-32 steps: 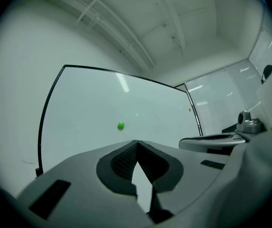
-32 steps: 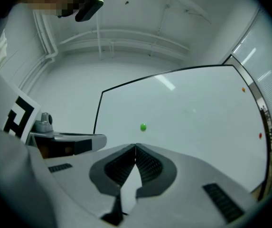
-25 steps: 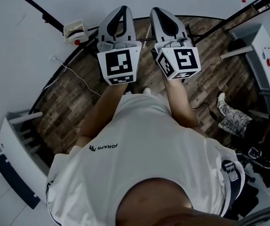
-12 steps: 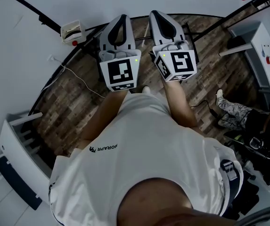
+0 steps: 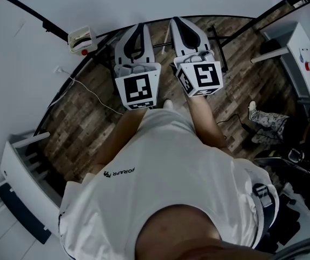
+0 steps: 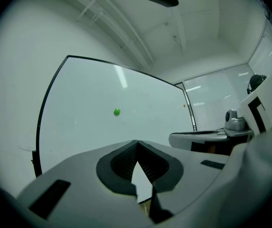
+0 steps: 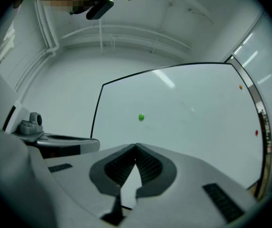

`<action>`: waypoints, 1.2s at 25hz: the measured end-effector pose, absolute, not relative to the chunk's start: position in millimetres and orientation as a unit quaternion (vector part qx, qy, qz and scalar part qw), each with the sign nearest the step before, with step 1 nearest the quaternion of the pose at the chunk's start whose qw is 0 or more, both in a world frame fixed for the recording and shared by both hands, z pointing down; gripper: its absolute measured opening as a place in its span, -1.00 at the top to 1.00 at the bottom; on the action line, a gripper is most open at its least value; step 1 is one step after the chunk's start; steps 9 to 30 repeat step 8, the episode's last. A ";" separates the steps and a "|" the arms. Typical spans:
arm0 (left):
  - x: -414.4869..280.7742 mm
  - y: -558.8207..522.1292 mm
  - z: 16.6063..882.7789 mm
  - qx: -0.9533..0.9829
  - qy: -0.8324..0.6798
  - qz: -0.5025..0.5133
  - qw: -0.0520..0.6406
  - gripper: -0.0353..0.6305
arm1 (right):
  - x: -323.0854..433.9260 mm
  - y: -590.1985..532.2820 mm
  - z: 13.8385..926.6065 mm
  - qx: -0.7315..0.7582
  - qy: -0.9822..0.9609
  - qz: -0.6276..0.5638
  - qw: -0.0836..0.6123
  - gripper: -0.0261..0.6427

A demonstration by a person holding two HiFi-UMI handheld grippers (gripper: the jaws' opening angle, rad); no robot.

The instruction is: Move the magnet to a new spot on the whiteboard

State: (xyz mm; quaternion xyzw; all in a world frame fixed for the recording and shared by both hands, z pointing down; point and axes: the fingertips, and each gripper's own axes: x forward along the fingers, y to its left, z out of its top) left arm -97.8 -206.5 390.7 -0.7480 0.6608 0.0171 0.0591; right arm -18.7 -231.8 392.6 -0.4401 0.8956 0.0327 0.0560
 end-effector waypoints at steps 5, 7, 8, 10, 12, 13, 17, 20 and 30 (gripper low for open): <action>-100.9 -202.0 392.6 -0.745 0.664 0.022 0.055 0.88 | -20.2 -226.4 395.9 -0.437 0.897 0.031 0.051 0.88; -104.0 -201.6 394.9 -0.743 0.666 0.024 0.054 0.88 | -23.3 -225.4 398.3 -0.434 0.899 0.032 0.048 0.88; -105.5 -201.5 396.1 -0.743 0.667 0.025 0.053 0.88 | -24.8 -225.0 399.5 -0.432 0.900 0.032 0.046 0.88; -105.5 -201.5 396.1 -0.743 0.667 0.025 0.053 0.88 | -24.8 -225.0 399.5 -0.432 0.900 0.032 0.046 0.88; -105.5 -201.5 396.1 -0.743 0.667 0.025 0.053 0.88 | -24.8 -225.0 399.5 -0.432 0.900 0.032 0.046 0.88; -105.5 -201.5 396.1 -0.743 0.667 0.025 0.053 0.88 | -24.8 -225.0 399.5 -0.432 0.900 0.032 0.046 0.88; -105.5 -201.5 396.1 -0.743 0.667 0.025 0.053 0.88 | -24.8 -225.0 399.5 -0.432 0.900 0.032 0.046 0.88; -105.5 -201.5 396.1 -0.743 0.667 0.025 0.053 0.88 | -24.8 -225.0 399.5 -0.432 0.900 0.032 0.046 0.88; -105.5 -201.5 396.1 -0.743 0.667 0.025 0.053 0.88 | -24.8 -225.0 399.5 -0.432 0.900 0.032 0.046 0.88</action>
